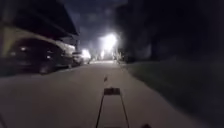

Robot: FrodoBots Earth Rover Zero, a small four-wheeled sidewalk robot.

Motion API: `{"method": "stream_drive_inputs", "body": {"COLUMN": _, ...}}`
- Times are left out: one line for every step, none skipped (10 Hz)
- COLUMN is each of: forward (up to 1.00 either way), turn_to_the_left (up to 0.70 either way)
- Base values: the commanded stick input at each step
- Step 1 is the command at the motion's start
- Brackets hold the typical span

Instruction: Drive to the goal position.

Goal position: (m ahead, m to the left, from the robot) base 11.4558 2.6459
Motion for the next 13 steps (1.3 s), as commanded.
{"method": "stream_drive_inputs", "body": {"forward": 0.5, "turn_to_the_left": 0.0}}
{"method": "stream_drive_inputs", "body": {"forward": 0.5, "turn_to_the_left": 0.0}}
{"method": "stream_drive_inputs", "body": {"forward": 0.5, "turn_to_the_left": 0.0}}
{"method": "stream_drive_inputs", "body": {"forward": 0.5, "turn_to_the_left": 0.0}}
{"method": "stream_drive_inputs", "body": {"forward": 0.5, "turn_to_the_left": 0.0}}
{"method": "stream_drive_inputs", "body": {"forward": 0.5, "turn_to_the_left": 0.0}}
{"method": "stream_drive_inputs", "body": {"forward": 0.5, "turn_to_the_left": 0.0}}
{"method": "stream_drive_inputs", "body": {"forward": 0.5, "turn_to_the_left": 0.0}}
{"method": "stream_drive_inputs", "body": {"forward": 0.5, "turn_to_the_left": 0.0}}
{"method": "stream_drive_inputs", "body": {"forward": 0.5, "turn_to_the_left": 0.0}}
{"method": "stream_drive_inputs", "body": {"forward": 0.5, "turn_to_the_left": 0.0}}
{"method": "stream_drive_inputs", "body": {"forward": 0.5, "turn_to_the_left": 0.0}}
{"method": "stream_drive_inputs", "body": {"forward": 0.5, "turn_to_the_left": 0.0}}
